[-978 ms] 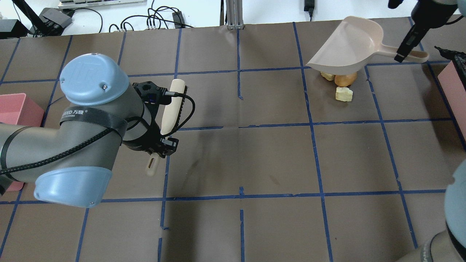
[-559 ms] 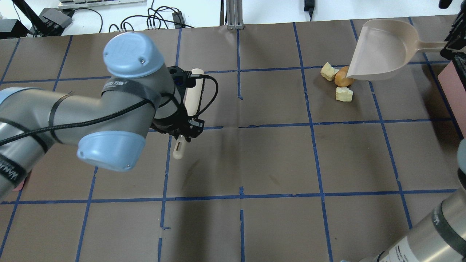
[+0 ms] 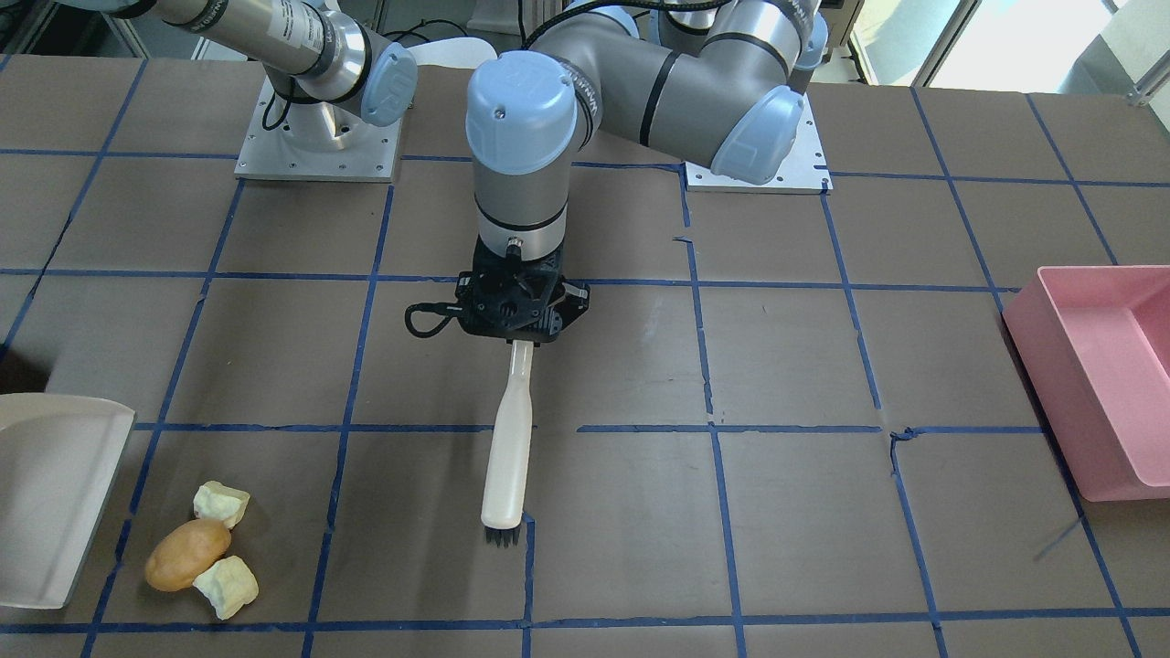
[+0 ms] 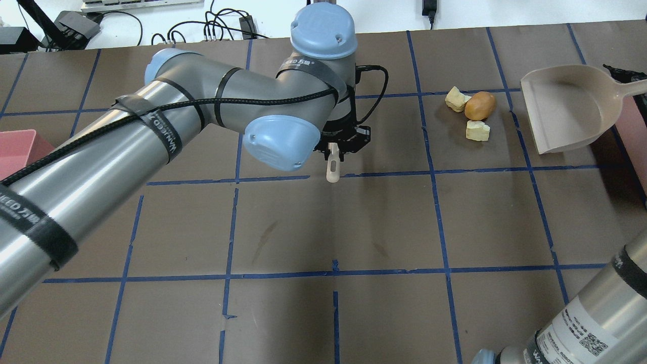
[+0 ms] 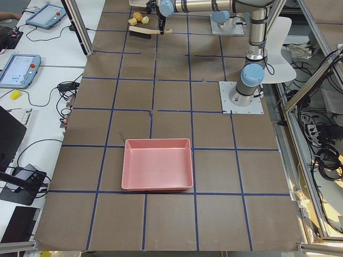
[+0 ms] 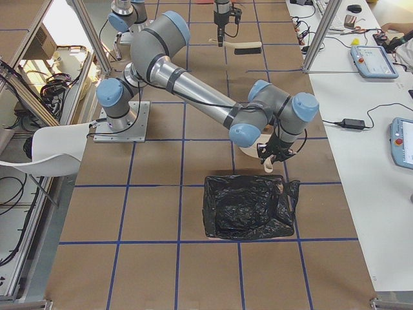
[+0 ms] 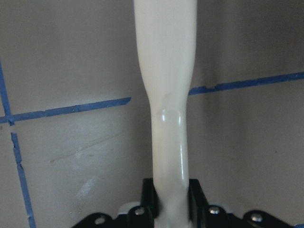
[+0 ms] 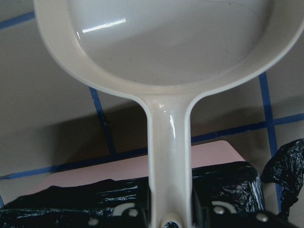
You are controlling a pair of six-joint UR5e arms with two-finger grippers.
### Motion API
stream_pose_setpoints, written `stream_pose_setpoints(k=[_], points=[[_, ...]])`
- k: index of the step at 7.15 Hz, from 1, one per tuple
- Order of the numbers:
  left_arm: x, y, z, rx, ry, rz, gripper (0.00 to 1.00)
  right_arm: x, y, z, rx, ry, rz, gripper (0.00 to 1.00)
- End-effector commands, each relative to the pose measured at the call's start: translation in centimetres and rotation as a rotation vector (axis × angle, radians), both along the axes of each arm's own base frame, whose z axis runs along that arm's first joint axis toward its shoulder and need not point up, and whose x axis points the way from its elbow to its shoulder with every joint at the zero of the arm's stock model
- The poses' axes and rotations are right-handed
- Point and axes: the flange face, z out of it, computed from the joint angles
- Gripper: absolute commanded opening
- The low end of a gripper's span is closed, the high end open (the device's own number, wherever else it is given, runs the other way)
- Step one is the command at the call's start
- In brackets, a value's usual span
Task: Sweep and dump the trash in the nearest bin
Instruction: 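Move the held brush with the left gripper toward the trash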
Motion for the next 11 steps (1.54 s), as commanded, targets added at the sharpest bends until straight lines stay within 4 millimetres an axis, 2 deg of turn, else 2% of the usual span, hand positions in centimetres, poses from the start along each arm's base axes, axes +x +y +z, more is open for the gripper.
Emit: stream_pose_setpoints(k=[1,2,4,5,6,8,9,11], points=[[-3.8,-3.9,-2.2,-0.021,0.016,0.048,0.00,-0.1,-1.1,-1.9,-0.047,-0.069,0.098,0.00],[-6.3,-5.3,-3.0,-0.034,0.025,0.047,0.00,-0.1,-2.1,-3.9,-0.087,-0.104,0.074,0.00],[-12.1,-6.6,-5.8,-0.044,0.032,0.009,0.00,-0.2,-2.4,-4.3,-0.105,-0.101,0.020,0.00],[-14.6,-6.4,-7.1,-0.045,0.036,-0.017,0.00,-0.1,-2.2,-4.5,-0.101,-0.105,0.010,0.00],[-16.0,-6.3,-7.9,-0.045,0.038,-0.016,0.00,-0.1,-2.2,-5.0,-0.096,-0.109,0.008,0.00],[-20.7,-3.6,-9.3,-0.046,0.046,-0.019,0.00,0.9,-2.2,-5.5,-0.075,-0.119,0.031,0.00],[-22.3,-2.6,-9.6,-0.047,0.049,-0.022,0.00,1.0,-2.1,-5.7,-0.061,-0.121,0.038,0.00],[-23.7,-2.0,-10.1,-0.034,0.074,-0.029,0.00,1.0,-2.1,-6.0,-0.060,-0.122,0.054,0.00]])
